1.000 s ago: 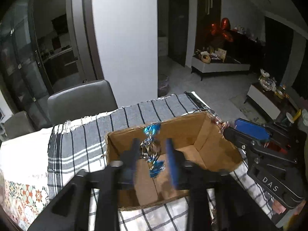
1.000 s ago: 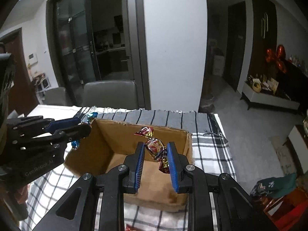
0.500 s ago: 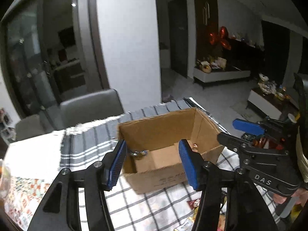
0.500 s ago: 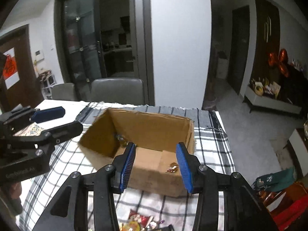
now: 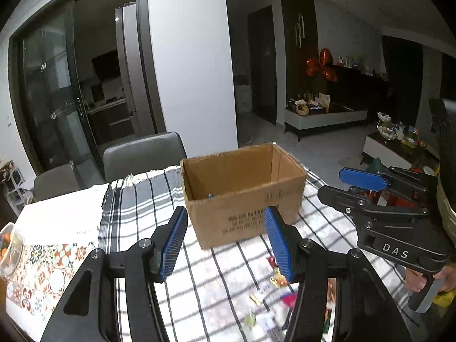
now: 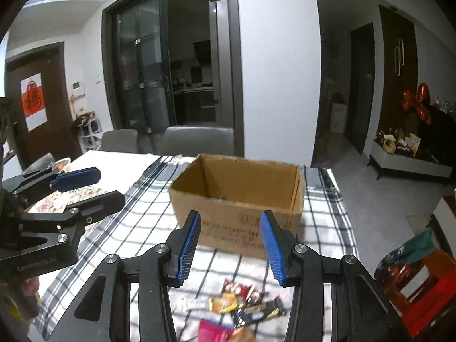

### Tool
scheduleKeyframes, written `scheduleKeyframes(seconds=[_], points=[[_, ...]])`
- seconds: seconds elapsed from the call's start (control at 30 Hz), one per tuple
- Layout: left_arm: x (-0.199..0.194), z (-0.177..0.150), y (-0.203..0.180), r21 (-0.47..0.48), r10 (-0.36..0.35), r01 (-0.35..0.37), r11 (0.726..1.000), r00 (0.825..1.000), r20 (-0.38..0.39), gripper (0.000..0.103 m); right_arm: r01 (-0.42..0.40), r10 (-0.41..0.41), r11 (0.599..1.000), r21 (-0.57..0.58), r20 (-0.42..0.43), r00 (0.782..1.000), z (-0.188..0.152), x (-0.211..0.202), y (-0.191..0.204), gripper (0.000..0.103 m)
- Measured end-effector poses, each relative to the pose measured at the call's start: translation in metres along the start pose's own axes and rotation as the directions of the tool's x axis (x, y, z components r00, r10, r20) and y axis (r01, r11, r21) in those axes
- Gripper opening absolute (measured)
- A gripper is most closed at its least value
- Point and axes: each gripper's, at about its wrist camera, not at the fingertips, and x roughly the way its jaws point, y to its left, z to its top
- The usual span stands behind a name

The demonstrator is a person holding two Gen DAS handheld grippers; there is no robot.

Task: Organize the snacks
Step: 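Withdraw the left tool from the box back toward the snack pile, then grasp the clear tube snack with the left tool while the right tool grasps the pink packet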

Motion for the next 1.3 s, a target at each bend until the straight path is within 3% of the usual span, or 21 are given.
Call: scheduleKeyframes(seconds=[0.3,0.67,1.07,1.3], points=[[-0.013,-0.049,-0.009,-0.015,-0.014,0.013,1.0,0.998,-0.056,0.055,-0.031,0.031,0.999,-0.006,-0.027,0.999,-0.042,-0.016,0.015,0.045],[-0.017,-0.1,-0.024,-0.021,-0.015,0.013,1.0,0.993,-0.119,0.055,-0.07,0.071,0.997,0.013,-0.123,0.99,-0.095,-0.011,0.023,0.045],[0.014,-0.145,-0.036,-0.071,-0.071,0.055,0.996,0.963,-0.259,0.055,-0.096,0.111,0.993,0.069,-0.253,0.961,-0.136,0.02,0.023,0.045],[0.032,-0.159,-0.04,-0.095,-0.096,0.07,0.993,0.948,-0.303,0.05,-0.067,0.091,0.994,0.09,-0.303,0.949,-0.15,0.036,0.018,0.045]])
